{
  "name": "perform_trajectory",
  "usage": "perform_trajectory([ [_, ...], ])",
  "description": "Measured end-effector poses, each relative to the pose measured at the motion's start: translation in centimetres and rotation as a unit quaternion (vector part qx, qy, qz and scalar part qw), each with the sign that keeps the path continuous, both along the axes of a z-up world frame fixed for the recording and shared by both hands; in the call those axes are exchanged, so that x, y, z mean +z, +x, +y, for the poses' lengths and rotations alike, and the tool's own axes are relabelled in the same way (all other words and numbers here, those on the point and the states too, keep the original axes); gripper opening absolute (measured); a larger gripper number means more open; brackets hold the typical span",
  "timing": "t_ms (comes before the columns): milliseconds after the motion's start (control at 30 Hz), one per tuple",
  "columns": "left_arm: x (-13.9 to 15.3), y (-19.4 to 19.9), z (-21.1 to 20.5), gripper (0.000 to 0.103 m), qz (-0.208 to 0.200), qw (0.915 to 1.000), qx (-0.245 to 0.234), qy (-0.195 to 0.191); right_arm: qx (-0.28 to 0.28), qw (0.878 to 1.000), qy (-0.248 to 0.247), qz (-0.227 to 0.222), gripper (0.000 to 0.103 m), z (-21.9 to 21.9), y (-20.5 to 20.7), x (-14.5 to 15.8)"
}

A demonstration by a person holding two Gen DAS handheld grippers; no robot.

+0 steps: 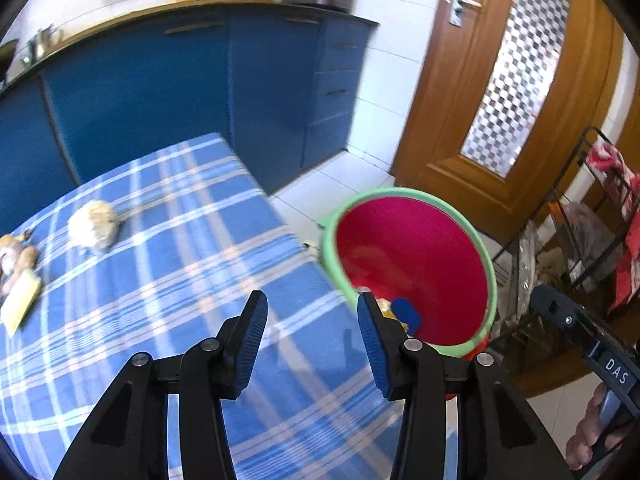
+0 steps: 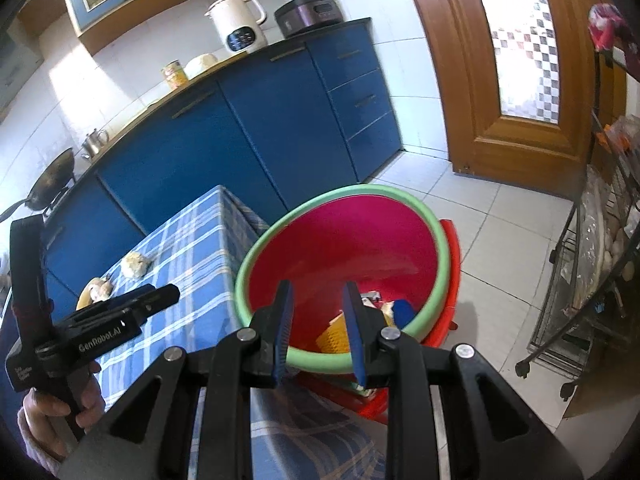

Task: Collect trash
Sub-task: 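Move both tools back over the table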

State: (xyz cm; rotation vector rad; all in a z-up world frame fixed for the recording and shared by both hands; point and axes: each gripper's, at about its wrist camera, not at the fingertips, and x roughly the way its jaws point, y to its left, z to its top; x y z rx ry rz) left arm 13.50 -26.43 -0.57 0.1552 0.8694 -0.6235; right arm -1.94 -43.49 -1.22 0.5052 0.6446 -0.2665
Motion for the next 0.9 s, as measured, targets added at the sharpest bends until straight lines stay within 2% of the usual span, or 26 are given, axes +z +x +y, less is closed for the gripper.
perform_trajectory([
  [400,2.2,0.8,8.6,0.048,-0.018,0.9963,0.084,-0.008,0.068,0.998,0.009,-0.006,0.031,5.6,2.5,1.1],
  [700,2.6,0.9,14.4,0.048,-0.025,0.99,0.139,-0.005,0.116,0.993,-0.007,-0.005,0.047,10.2,4.1,1.9],
  [900,2.7,1.5,17.9,0.062,-0.036,0.9835,0.177,0.01,0.138,0.99,-0.019,-0.002,0.057,12.7,4.9,2.4],
])
